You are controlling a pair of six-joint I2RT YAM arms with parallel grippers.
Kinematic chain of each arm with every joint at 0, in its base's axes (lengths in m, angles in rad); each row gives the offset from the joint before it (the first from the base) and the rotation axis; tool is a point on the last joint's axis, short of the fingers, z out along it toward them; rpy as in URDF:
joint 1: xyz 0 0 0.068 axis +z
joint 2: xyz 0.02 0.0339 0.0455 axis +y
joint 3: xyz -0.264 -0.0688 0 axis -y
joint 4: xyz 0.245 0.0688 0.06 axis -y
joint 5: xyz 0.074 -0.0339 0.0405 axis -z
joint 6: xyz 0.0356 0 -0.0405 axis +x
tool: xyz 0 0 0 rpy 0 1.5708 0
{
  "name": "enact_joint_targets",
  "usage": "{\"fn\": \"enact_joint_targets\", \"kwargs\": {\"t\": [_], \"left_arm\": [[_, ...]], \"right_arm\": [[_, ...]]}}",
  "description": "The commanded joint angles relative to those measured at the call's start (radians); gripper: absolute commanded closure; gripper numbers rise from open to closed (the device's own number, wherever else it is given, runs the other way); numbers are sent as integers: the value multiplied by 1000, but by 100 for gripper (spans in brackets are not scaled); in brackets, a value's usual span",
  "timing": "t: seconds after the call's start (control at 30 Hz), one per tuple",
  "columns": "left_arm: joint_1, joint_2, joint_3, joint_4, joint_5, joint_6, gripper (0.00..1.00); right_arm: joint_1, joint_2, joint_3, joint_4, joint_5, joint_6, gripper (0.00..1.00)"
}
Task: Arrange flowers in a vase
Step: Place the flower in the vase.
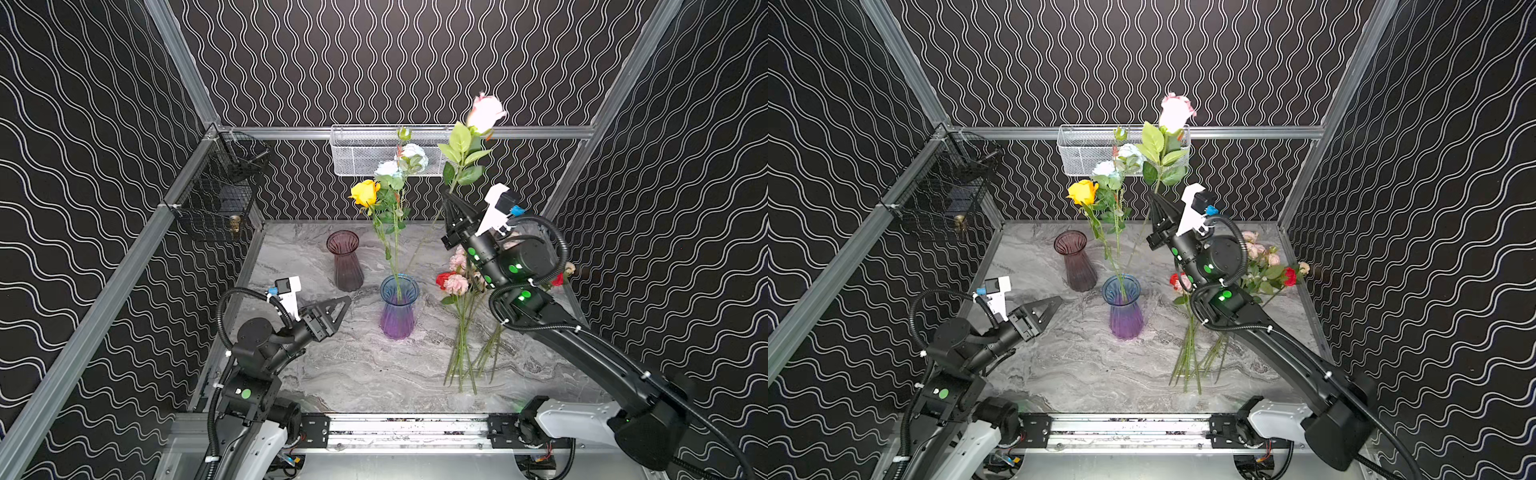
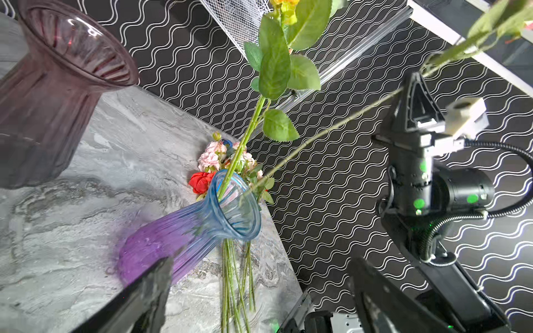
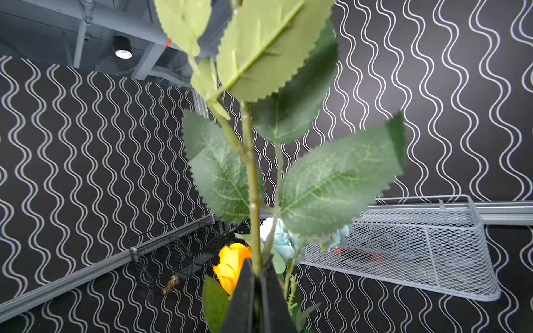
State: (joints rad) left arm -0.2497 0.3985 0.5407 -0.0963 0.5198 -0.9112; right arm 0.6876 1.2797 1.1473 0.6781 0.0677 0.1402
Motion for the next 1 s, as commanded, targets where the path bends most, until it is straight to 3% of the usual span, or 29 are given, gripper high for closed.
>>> {"fn": "enact_joint_targets", "kwargs": {"t": [0.0, 0.2, 0.33, 0.43, 0.67, 0.77, 0.97], "left_arm": [[0, -22, -15, -58, -25, 41, 1], [1, -46, -50, -60, -32, 49, 1], [1, -28, -59, -68, -28, 65, 1], [0, -11, -57, -69, -17, 70, 1], [0, -2, -77, -45, -16, 59, 1], [0, 0, -74, -55, -18, 70, 1], [0, 12, -81, -33, -14, 71, 1]], "right_arm": [[11, 34, -25, 50, 14, -19, 98], [75, 56, -142, -61, 13, -68, 87], [87, 48, -239, -62, 26, -31, 87], [89, 36, -274, -62, 36, 5, 79], [93, 22, -248, -184, 54, 11, 63], [92, 20, -232, -227, 84, 24, 53], [92, -3, -213, -302, 110, 44, 46]]}}
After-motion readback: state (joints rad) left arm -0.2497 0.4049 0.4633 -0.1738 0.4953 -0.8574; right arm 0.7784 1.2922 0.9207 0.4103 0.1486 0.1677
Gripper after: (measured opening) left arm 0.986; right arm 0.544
